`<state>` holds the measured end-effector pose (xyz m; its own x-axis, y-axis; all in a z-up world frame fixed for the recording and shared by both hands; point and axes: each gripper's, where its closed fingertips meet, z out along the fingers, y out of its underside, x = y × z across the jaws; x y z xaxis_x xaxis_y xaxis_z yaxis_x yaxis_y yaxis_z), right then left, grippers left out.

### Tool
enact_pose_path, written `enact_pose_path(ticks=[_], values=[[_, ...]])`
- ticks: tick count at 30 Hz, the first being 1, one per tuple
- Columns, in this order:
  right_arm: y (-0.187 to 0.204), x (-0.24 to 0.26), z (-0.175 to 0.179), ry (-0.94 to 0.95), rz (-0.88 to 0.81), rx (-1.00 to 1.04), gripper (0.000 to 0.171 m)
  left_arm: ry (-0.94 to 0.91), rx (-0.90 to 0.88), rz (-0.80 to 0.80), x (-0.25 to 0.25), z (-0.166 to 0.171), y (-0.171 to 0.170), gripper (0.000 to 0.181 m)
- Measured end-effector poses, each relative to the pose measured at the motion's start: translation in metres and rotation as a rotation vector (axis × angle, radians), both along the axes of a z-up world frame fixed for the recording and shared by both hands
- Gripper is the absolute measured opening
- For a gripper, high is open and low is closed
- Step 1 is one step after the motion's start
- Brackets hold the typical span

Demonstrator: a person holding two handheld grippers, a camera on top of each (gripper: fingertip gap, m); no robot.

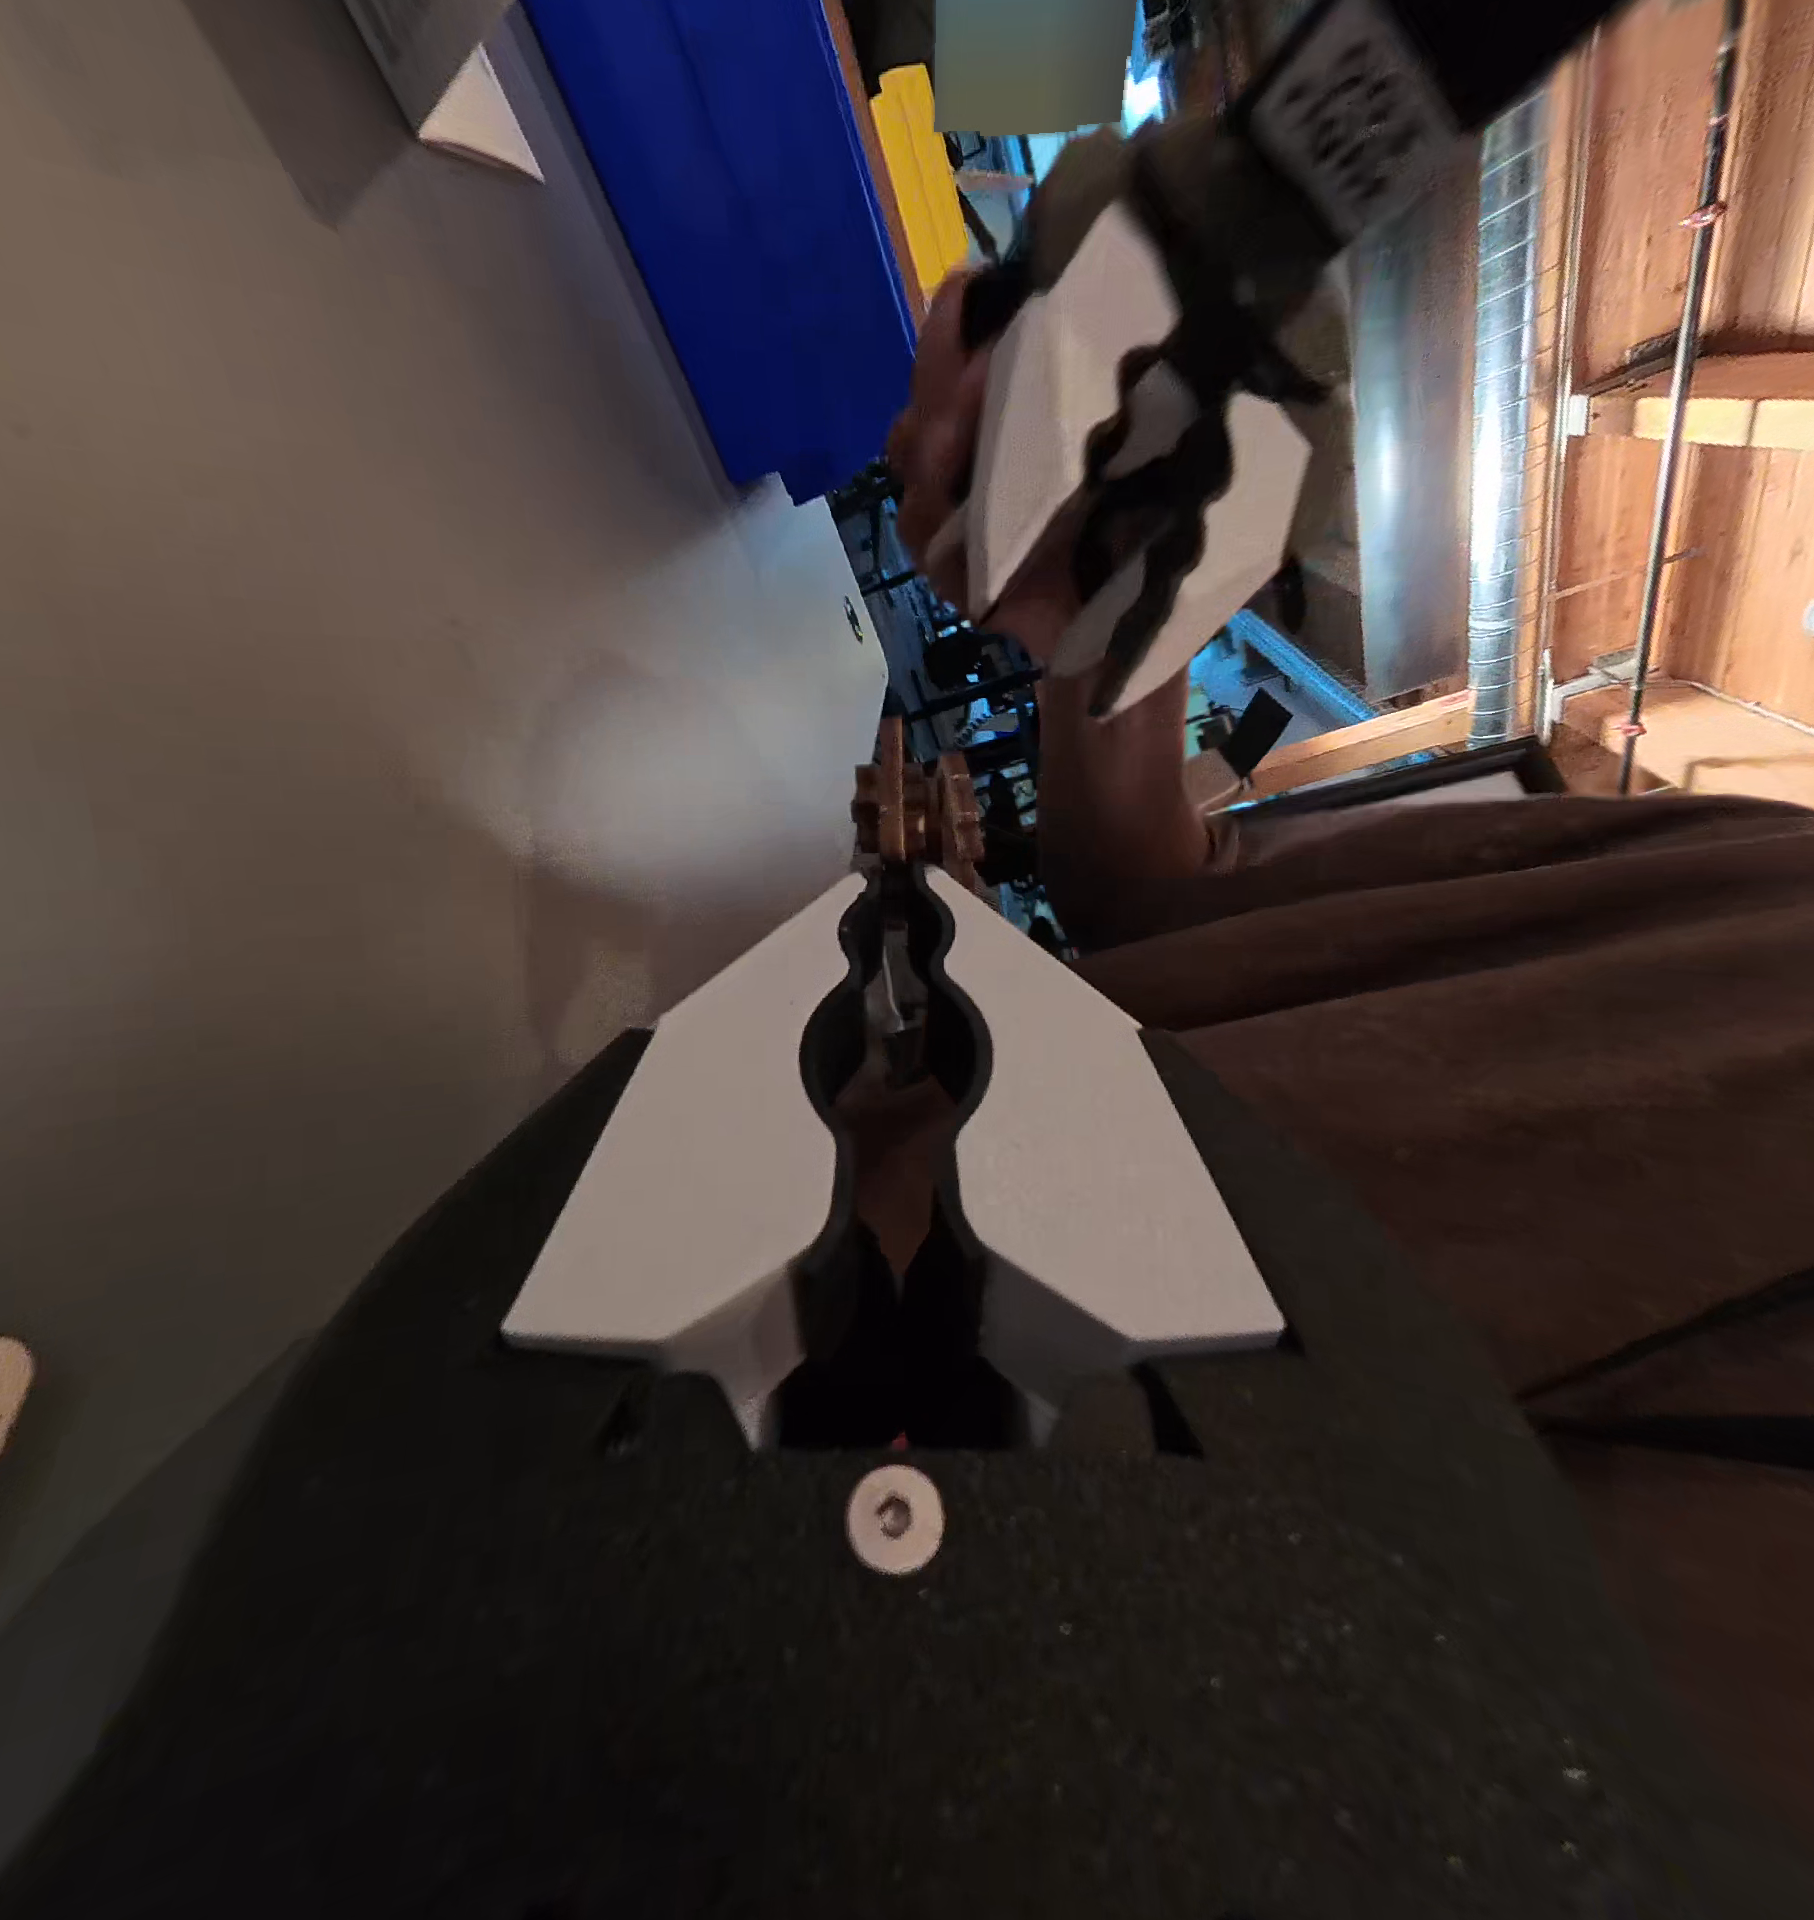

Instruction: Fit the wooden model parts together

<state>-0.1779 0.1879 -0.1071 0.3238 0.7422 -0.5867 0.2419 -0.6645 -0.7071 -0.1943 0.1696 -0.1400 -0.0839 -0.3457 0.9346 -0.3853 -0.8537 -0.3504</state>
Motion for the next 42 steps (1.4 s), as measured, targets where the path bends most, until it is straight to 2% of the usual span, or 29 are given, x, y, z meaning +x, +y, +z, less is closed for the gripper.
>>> enact_pose_path(ticks=[1, 3, 4, 8, 15, 19, 22, 28, 42], values=[[-0.001, 0.001, 0.003, 0.125, -0.069, -0.082, 0.023, 0.002, 0.013, 0.007, 0.0, 0.0, 0.002, 0.001], [-0.001, 0.003, 0.007, 0.318, -0.155, -0.186, 0.023, 0.008, 0.021, 0.01, 0.001, -0.001, 0.002, 0.001], [-0.002, 0.003, 0.002, 0.334, -0.187, -0.204, 0.022, 0.01, 0.016, 0.011, 0.002, -0.002, 0.002, 0.001], [-0.008, -0.005, -0.026, 0.252, -0.222, -0.258, 0.033, 0.024, -0.016, 0.009, 0.006, -0.007, -0.002, 0.001], [-0.002, -0.003, -0.032, 0.333, -0.29, -0.323, 0.032, 0.029, -0.025, 0.033, 0.012, -0.008, -0.004, 0.001], [-0.004, -0.001, -0.044, 0.274, -0.307, -0.323, 0.031, 0.012, -0.071, 0.058, 0.015, -0.007, -0.003, 0.001], [-0.004, 0.001, -0.044, 0.279, -0.33, -0.311, 0.031, 0.006, -0.112, 0.068, 0.017, -0.007, -0.003, 0.001], [-0.005, 0.0, -0.044, 0.332, -0.348, -0.328, 0.017, 0.028, -0.111, 0.091, 0.019, -0.012, -0.001, 0.001], [-0.003, 0.002, -0.04, 0.522, -0.356, -0.404, 0.014, -0.002, -0.127, 0.117, 0.019, -0.006, 0.002, 0.004]])
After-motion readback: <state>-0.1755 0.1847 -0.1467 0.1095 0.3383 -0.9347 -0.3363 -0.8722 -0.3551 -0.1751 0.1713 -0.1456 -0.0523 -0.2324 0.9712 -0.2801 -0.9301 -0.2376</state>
